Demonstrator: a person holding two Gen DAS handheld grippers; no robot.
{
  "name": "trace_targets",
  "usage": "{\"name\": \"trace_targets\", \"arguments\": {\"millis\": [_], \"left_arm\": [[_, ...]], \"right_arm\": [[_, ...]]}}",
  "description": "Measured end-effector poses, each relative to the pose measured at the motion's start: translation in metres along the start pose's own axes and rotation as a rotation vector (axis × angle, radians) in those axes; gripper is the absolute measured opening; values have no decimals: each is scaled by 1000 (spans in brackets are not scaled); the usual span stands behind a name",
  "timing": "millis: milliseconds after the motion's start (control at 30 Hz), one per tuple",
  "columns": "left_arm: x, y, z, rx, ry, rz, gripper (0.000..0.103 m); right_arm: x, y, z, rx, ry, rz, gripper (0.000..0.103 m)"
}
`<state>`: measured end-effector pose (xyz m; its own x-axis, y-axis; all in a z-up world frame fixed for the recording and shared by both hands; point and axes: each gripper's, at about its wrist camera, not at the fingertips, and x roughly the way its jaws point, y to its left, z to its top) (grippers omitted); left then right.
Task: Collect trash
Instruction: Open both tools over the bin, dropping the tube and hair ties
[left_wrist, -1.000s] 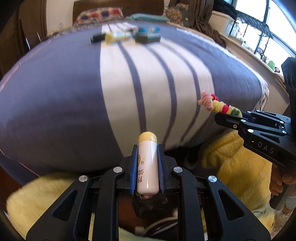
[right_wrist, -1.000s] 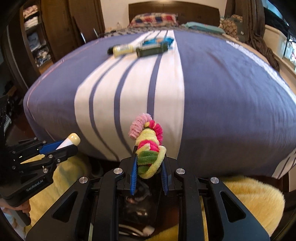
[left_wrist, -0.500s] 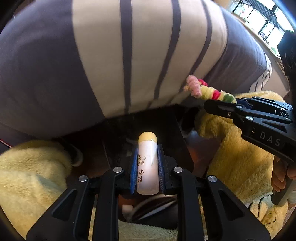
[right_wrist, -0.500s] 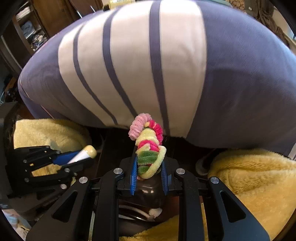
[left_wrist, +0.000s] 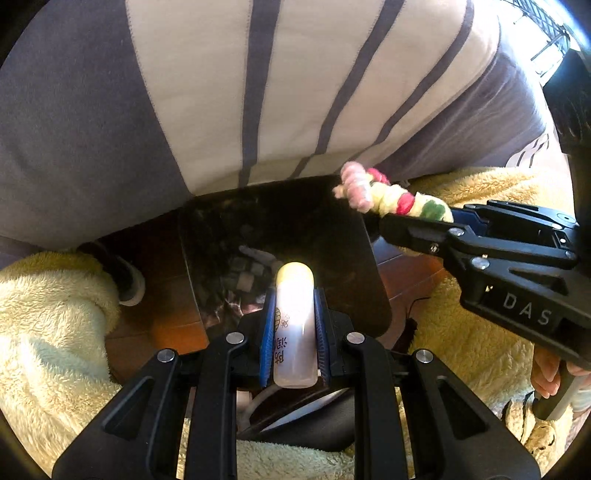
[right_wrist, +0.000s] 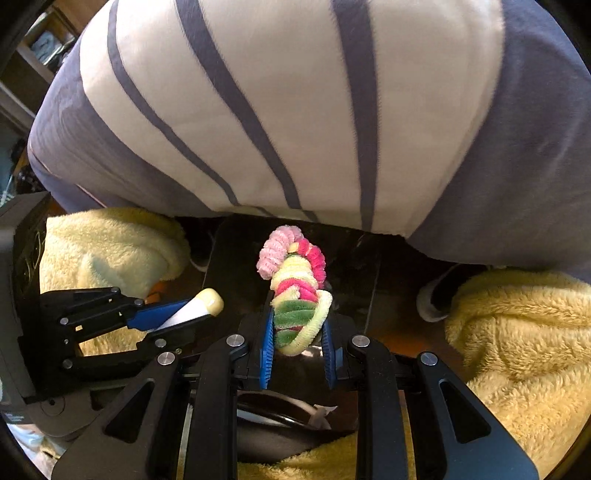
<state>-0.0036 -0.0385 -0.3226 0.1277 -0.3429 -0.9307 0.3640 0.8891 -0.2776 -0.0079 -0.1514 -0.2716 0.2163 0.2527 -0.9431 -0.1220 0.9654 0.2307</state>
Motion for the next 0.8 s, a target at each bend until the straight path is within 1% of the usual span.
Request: {"name": "trace_targets", "arguments": {"millis": [167,333,367,400,433,467,500,533,567,600,633,667,733,767,800], "left_arm": [[-2,2,0,-8,4,11,19],[-11,-1,2,-13,-11,38,19],[-13,-2,2,-13,-14,42,19],[-16,-2,3,-13,-20,49,23],[-19,-3,3,-13,-26,53,33],[-23,-3,4,-11,-37,58,37],[-26,-4,4,-6,-48,65,44],[-27,-2,3,-3,-56,71,50],[-32,-4,3,1,-67,79,54],[-37,-5,4,7,-78,84,60],[-40,-6,4,10,-85,87,65],[-44,-8,4,15,-95,91,68],[-53,-11,4,24,-111,98,76],[-58,-13,5,30,-122,102,78],[-65,-14,6,35,-136,108,83]], "right_arm": [[4,1,-1,4,3,1,25],[-12,-2,1,21,-38,-32,26],[-16,-4,2,24,-50,-36,29],[-22,-6,2,30,-65,-42,35],[-26,-6,2,32,-77,-44,39],[-31,-7,2,33,-90,-46,47],[-36,-7,3,32,-105,-48,50],[-39,-7,3,32,-114,-49,51],[-43,-7,3,34,-125,-47,55],[-48,-8,3,35,-138,-44,60],[-52,-7,3,35,-148,-42,62],[-56,-7,3,35,-159,-42,64],[-67,-9,2,41,-188,-44,68],[-71,-10,2,43,-201,-48,72],[-79,-11,2,45,-222,-58,75]]}}
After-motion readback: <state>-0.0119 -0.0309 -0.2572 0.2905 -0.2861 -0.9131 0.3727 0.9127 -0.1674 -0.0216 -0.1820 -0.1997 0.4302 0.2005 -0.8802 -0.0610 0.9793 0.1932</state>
